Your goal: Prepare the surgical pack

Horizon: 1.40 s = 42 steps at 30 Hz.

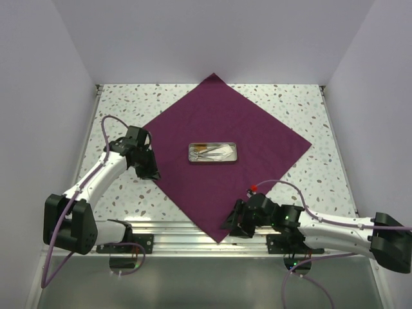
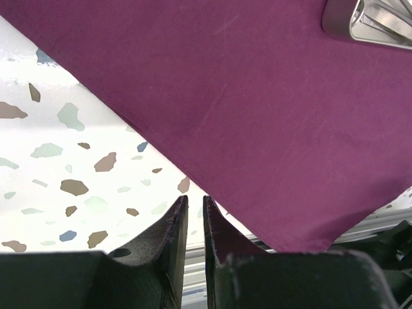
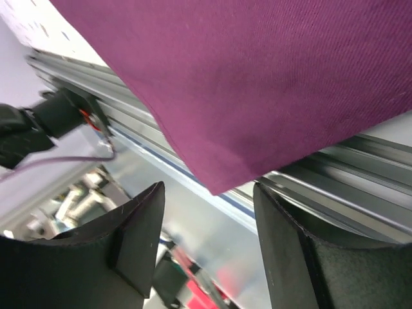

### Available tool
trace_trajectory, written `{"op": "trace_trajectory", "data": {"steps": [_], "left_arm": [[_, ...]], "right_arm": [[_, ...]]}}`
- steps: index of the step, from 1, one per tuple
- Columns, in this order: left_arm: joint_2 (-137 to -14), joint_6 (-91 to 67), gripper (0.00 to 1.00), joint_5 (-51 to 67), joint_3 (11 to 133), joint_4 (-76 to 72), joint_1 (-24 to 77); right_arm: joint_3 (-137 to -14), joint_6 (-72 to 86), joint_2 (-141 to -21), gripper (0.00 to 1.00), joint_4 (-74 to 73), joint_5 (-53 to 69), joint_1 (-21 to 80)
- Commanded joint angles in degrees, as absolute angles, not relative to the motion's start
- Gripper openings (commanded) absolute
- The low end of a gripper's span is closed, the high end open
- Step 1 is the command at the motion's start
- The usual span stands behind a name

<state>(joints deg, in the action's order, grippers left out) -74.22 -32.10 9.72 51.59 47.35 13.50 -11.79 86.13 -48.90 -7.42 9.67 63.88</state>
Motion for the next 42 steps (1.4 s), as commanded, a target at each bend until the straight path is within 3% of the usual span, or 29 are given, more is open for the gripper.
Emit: {"op": "trace_trajectory", "data": {"steps": [1,9,23,28,35,42], "left_arm": [[-72.3,-29.4,0.19,11.3,51.2,46.7,13.0],[-72.5,-28.4,0.19,11.8,52.6,47.6,13.0],[-73.6,-28.9,0.19,11.5,54.0,47.8,13.0],[-73.5,-28.2,0.19,10.8,54.6,48.6,13.0],[-73.7,-27.3,0.19,10.5,54.1,48.4,13.0],[-74.4,-26.7,0.19,10.9,54.3,48.2,13.0]], "right_arm": [[-10.6,92.5,-47.5,0.6,-3.1,4.9,64.5],[-9.1,95.4,-44.5,0.57,-9.0,4.0,66.3],[-11.2,97.5,-64.1,0.56,4.3,2.9,72.5],[-12.4,101.9,-64.5,0.54,2.1,-2.3,73.8],[-12.5,108.3,-59.8,0.43,-9.0,-8.6,75.4],[-11.3,109.1,-62.3,0.34,-3.5,-8.7,75.6]]}}
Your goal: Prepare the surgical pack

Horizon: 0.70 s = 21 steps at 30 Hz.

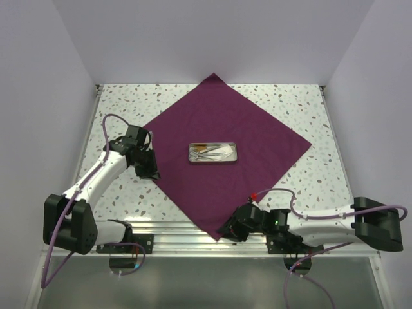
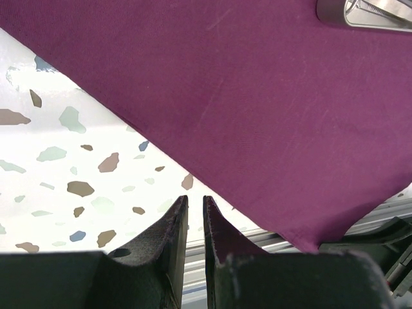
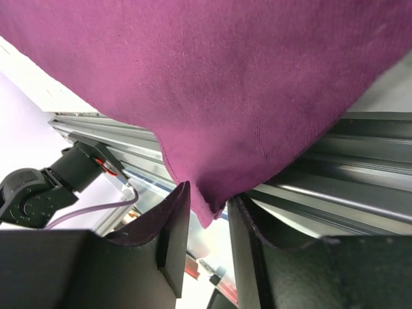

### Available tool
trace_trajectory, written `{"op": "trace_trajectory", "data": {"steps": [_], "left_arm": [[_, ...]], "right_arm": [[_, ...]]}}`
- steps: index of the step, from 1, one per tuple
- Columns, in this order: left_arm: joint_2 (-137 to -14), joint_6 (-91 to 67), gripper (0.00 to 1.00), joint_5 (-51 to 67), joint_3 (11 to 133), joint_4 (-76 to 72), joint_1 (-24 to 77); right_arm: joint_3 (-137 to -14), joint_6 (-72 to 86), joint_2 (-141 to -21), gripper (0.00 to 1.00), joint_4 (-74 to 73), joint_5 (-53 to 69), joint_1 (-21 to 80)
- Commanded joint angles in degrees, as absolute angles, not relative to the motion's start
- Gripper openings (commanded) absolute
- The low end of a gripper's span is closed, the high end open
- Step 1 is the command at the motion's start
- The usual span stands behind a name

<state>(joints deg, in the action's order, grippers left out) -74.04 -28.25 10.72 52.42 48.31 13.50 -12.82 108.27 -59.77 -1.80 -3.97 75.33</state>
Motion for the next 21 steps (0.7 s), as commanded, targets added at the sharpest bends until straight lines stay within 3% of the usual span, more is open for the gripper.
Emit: {"op": "trace_trajectory", "data": {"steps": [1,5,9,14,21], "left_arm": [[-74.4,-26.6,0.19,10.9,54.4,48.2,13.0],[-74.6,-26.2,0.19,11.0,54.8,48.3,13.0],[-74.7,-25.8,0.19,10.8,54.7,48.5,13.0],[-74.7,-25.2,0.19,10.2,55.0,48.8,12.9],[-75.1,-24.7,0.19,8.4,56.6,49.0,13.0]], "right_arm": [[-11.5,108.9,-64.1,0.33,-2.8,-8.4,75.7],[-13.4,108.4,-68.0,0.32,-0.4,-8.0,76.1],[-14.8,108.5,-69.7,0.23,-0.3,-8.0,76.6],[-16.4,108.0,-66.5,0.02,-5.7,-9.7,76.7],[-20.2,104.2,-59.1,0.0,-12.0,-12.2,76.3]]}}
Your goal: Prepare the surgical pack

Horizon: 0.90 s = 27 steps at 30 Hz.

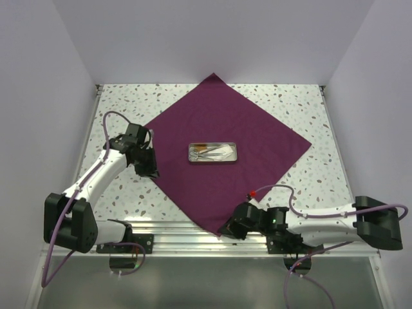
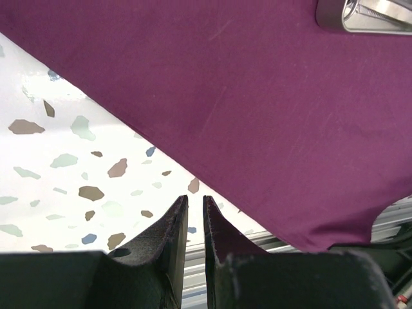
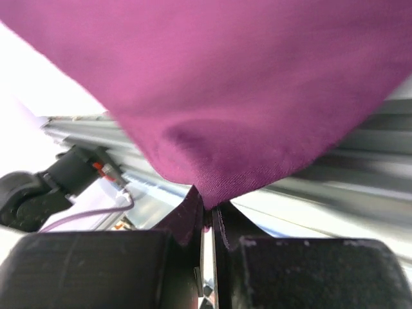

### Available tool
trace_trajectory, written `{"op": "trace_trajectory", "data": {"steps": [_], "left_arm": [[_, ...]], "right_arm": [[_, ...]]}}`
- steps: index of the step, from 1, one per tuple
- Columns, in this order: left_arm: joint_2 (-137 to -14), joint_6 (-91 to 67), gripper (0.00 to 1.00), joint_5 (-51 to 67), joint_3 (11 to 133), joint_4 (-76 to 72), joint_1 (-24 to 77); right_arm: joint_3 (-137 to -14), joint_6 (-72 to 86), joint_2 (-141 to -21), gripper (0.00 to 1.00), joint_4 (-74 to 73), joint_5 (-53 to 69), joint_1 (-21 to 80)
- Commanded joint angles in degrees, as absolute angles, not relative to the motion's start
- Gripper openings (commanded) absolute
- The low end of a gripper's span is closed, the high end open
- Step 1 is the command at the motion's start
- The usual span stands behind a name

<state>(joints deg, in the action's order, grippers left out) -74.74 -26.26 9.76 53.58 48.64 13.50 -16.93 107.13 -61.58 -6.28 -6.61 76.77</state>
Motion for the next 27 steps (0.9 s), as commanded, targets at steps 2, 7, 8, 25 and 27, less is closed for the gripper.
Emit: {"op": "trace_trajectory", "data": {"steps": [2,7,8,25,27], "left_arm": [[-75.6,-24.5,0.19,7.8,57.5,49.1,13.0],[-77.3,-24.9,0.19,6.3,59.5,49.0,12.9],[-77.7,-25.1,0.19,6.2,59.8,49.1,12.9],[-81.6,-34.6,0.19,3.1,66.1,49.6,12.7],[-81.6,-35.5,0.19,2.5,66.1,49.7,12.7]], "right_arm": [[-21.6,101.3,-57.2,0.0,-11.8,-10.8,74.6],[-29.6,86.2,-60.4,0.0,-16.2,-3.3,61.9],[-31.2,84.0,-61.8,0.0,-16.4,-1.9,59.9],[-84.6,47.5,-101.0,0.0,-34.6,19.2,26.6],[-90.9,46.5,-104.7,0.0,-35.2,22.0,24.7]]}}
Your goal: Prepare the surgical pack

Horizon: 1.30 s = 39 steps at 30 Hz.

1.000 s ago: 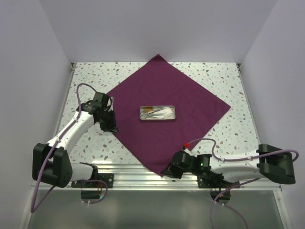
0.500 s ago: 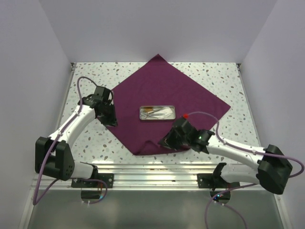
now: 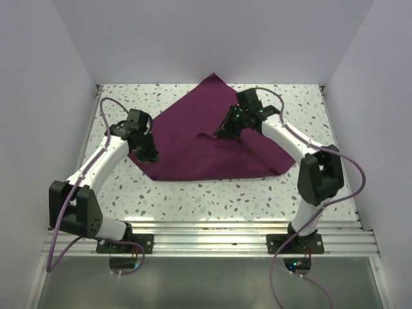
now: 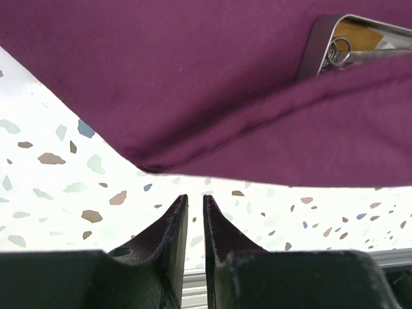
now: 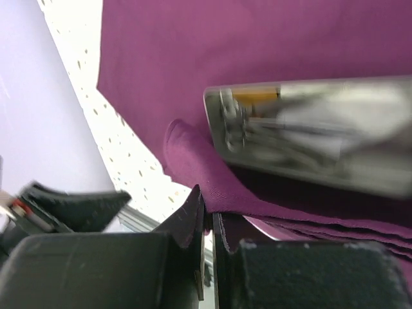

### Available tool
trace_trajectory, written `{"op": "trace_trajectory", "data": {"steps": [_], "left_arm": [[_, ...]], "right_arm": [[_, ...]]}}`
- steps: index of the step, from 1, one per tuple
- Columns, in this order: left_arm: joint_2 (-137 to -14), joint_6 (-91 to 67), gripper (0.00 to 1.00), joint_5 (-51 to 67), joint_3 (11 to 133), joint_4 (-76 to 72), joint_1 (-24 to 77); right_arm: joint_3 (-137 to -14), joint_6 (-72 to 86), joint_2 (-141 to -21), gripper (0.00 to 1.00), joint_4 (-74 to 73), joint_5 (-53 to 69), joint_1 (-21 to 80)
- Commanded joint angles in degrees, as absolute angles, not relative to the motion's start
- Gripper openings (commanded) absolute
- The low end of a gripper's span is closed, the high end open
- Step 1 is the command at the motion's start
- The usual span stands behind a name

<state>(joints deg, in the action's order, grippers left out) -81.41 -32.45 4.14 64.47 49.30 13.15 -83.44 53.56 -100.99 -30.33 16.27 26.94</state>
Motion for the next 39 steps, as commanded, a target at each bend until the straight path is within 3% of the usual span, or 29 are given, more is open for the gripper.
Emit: {"op": "trace_trajectory", "data": {"steps": [1,23,39], "left_arm": [[-81.6,-35.8,0.19,2.2,65.9,49.6,12.7],[-82.2,-39.5,0.19,1.7,63.7,48.7,12.7],[-84.0,-39.9,0.19,1.5,64.6,48.7,12.7]], "right_arm": [[-92.9,46.1,-108.0,0.0,-35.4,22.9,24.3],[-129.8,41.0,-138.2,0.0,-39.2,31.0,20.2],[-136.0,44.1,-146.4,0.02,-35.7,32.5,18.9]]}}
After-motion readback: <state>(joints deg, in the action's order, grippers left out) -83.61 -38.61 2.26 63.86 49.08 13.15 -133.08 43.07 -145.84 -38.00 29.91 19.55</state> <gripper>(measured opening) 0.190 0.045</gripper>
